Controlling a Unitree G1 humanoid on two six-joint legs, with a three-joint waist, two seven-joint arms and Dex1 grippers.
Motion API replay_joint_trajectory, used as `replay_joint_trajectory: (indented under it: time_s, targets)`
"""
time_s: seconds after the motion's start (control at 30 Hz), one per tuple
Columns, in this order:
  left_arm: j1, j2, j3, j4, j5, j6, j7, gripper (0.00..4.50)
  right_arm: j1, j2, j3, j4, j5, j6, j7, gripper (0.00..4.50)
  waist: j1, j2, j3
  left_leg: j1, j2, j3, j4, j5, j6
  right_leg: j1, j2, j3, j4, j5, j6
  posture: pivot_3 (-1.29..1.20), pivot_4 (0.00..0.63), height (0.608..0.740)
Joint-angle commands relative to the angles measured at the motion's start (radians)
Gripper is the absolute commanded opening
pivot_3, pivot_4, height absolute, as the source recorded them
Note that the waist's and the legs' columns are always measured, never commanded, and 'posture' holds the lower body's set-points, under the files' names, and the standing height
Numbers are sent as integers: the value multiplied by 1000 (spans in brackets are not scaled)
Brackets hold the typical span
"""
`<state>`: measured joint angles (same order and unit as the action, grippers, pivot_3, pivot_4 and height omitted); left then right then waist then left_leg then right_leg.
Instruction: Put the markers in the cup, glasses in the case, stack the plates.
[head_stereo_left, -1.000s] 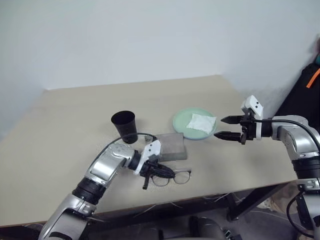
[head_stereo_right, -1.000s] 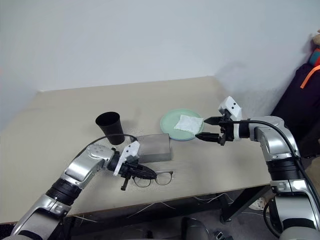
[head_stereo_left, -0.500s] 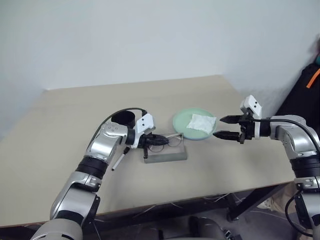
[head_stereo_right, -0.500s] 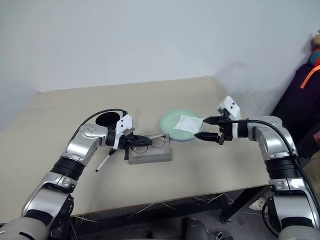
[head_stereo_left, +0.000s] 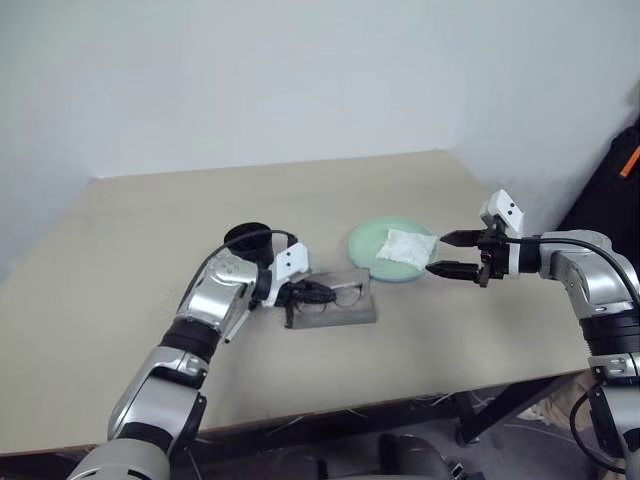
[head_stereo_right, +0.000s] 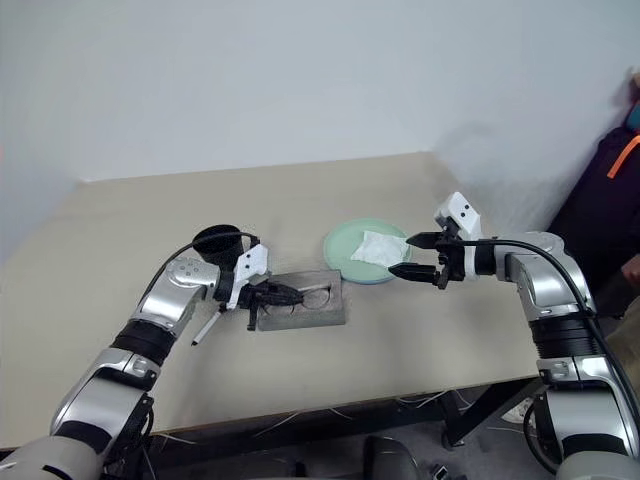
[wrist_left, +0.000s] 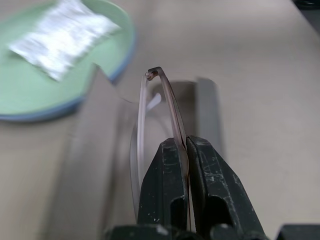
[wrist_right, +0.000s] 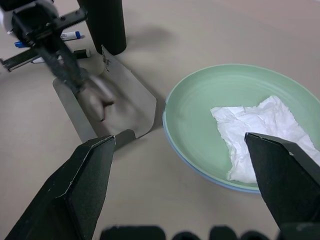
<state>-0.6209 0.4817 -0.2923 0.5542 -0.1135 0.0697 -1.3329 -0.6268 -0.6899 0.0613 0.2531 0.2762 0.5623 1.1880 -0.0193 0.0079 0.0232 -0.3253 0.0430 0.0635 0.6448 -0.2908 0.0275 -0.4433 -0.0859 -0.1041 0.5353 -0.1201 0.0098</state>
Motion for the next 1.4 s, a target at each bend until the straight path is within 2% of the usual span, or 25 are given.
replay_joint_trajectory:
  time_s: [0.03, 0.1, 0.5, 0.8, 0.9, 1.1, 1.33, 1.4]
  targets:
    - [18, 41, -18, -76, 10, 26, -58, 44, -30, -2, -16, -27, 17, -8, -3, 4500, 0, 0, 0, 0, 0, 0, 0, 0, 0, 0, 0, 0, 0, 0, 0, 0, 0, 726]
    - [32, 57, -32, -90, 27, 12, -72, 44, -31, -1, -15, -27, 17, -8, -3, 4500, 0, 0, 0, 1, 0, 0, 0, 0, 0, 0, 0, 0, 0, 0, 0, 0, 0, 726]
    - [54, 87, -13, -274, -101, 318, -177, 44, -30, 9, -10, -32, 16, -5, -7, 4500, -1, 0, 0, 1, 0, 1, 0, 0, 0, 0, 0, 1, 0, -1, -2, 0, 0, 726]
    - [72, 91, -25, -305, -91, 337, -168, 44, -27, 12, -11, -36, 18, -6, -11, 4500, 0, 0, 0, 0, -2, 1, 0, 0, 1, 0, 1, 6, 0, -2, -2, 0, 0, 726]
    - [76, 87, -24, -297, -75, 323, -141, 732, -26, 12, -12, -38, 19, -6, -10, 4500, 0, 0, 0, 0, -2, 1, 0, 0, 1, 0, 1, 6, 0, -2, -2, 0, 0, 726]
    - [63, 73, 12, -304, -80, 273, -78, 2767, -5, -15, -6, -68, 39, 5, 44, 4500, 0, 0, 0, 0, -2, 0, 0, 0, 1, 0, 1, 6, 0, -2, -2, 0, 0, 726]
    - [41, 67, 107, -427, -170, 321, -22, 2767, 46, -80, 11, -130, 66, -34, 173, 4500, 0, -1, 0, 0, -2, 0, 1, 0, 0, 1, 1, 6, 0, -1, -2, 0, 0, 726]
    - [28, 68, 125, -411, -151, 291, 23, 2380, 41, -83, 13, -118, 61, -48, 180, 4500, 0, -1, 0, 0, -2, 0, 1, 0, 0, 1, 1, 6, 0, -2, -2, 0, 0, 726]
